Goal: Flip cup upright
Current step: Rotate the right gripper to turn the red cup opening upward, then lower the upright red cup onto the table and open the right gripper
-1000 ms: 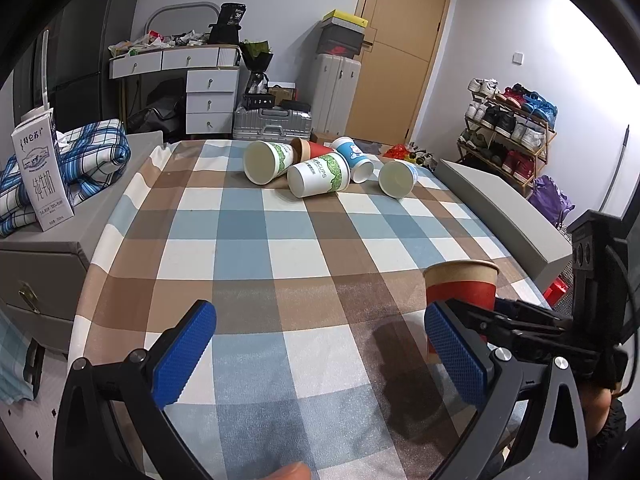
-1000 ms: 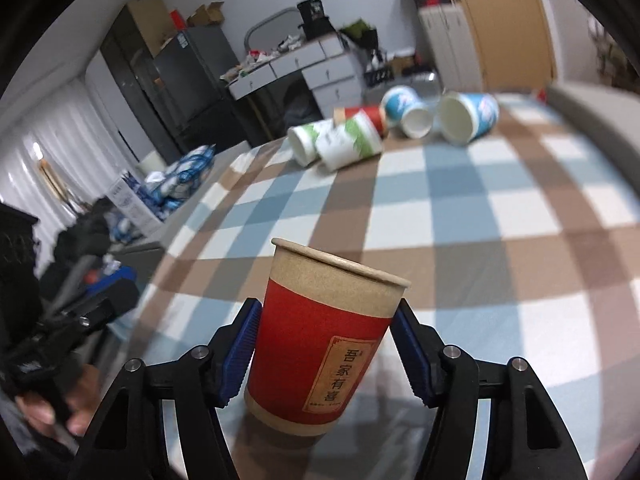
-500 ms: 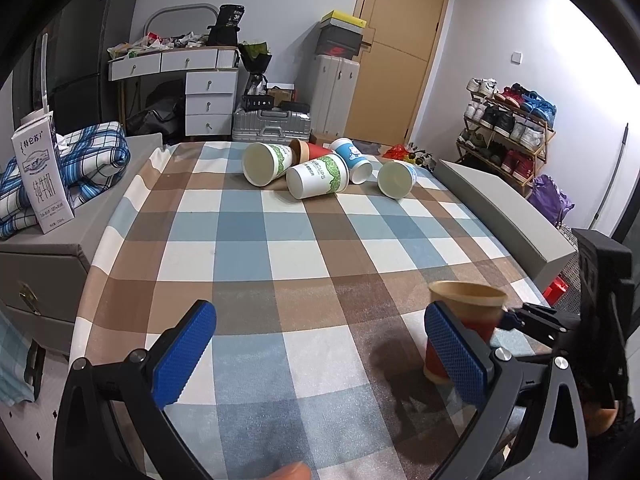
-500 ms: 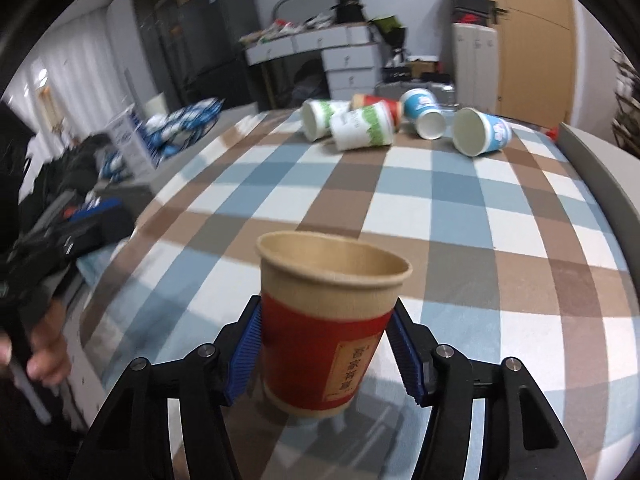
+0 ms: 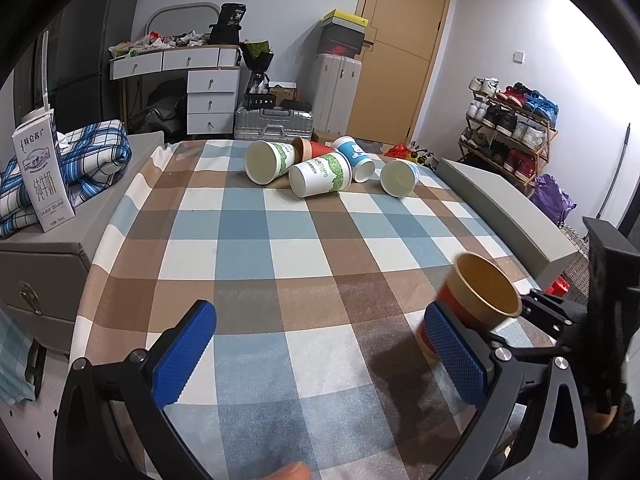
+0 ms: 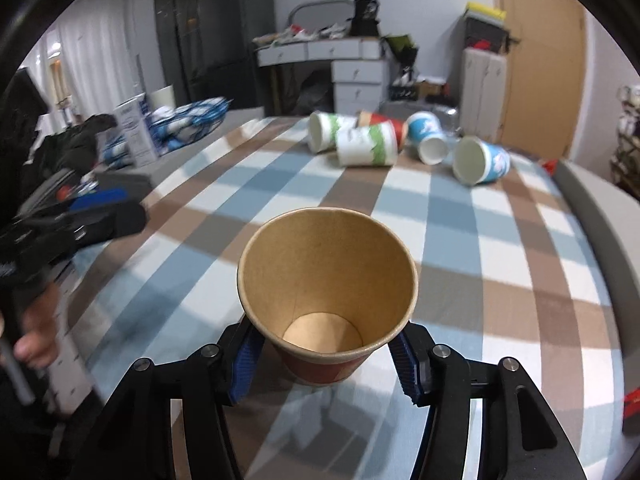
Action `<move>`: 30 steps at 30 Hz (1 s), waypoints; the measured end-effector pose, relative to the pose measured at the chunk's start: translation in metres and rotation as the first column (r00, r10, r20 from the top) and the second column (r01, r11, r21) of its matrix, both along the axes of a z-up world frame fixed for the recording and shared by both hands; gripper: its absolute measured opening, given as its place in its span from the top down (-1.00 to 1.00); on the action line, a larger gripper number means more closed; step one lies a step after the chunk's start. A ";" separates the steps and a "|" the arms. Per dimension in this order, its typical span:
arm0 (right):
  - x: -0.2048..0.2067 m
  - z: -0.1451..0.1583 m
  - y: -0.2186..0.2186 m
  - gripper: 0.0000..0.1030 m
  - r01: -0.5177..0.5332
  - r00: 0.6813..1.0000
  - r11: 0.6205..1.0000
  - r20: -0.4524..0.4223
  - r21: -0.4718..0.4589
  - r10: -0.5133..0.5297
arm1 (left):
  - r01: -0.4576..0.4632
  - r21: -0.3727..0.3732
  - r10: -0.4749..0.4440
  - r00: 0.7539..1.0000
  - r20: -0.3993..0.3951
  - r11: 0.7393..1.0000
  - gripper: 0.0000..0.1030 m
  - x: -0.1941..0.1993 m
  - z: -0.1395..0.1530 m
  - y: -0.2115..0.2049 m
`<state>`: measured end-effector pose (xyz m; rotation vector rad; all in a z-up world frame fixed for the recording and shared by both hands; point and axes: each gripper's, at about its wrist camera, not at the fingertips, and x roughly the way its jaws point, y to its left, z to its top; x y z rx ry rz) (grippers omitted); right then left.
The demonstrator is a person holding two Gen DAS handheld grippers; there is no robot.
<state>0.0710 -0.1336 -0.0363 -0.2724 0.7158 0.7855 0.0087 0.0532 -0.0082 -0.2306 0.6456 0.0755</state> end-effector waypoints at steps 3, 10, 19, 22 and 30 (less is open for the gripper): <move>0.006 -0.004 0.013 -0.11 0.018 1.000 1.000 0.014 -0.007 -0.018 | -0.001 0.000 0.001 1.000 0.000 1.000 -0.97 0.000 -0.001 0.000; 0.020 -0.005 0.027 -0.11 0.063 0.998 0.998 0.018 -0.010 -0.063 | -0.001 0.003 0.001 1.000 -0.012 1.000 -0.97 0.002 -0.004 0.000; 0.029 -0.011 0.033 -0.14 0.094 0.996 0.995 0.006 -0.029 -0.094 | 0.000 0.013 0.000 1.000 -0.020 1.000 -0.97 0.003 -0.006 -0.003; 0.030 -0.013 0.033 -0.21 0.092 0.996 0.995 -0.003 -0.031 -0.093 | 0.001 0.016 -0.001 1.000 -0.021 1.000 -0.97 0.003 -0.007 -0.004; 0.019 -0.004 0.021 -0.54 0.064 0.998 0.998 0.006 0.009 -0.064 | 0.005 0.019 -0.005 1.000 -0.019 1.000 -0.97 0.002 -0.006 -0.005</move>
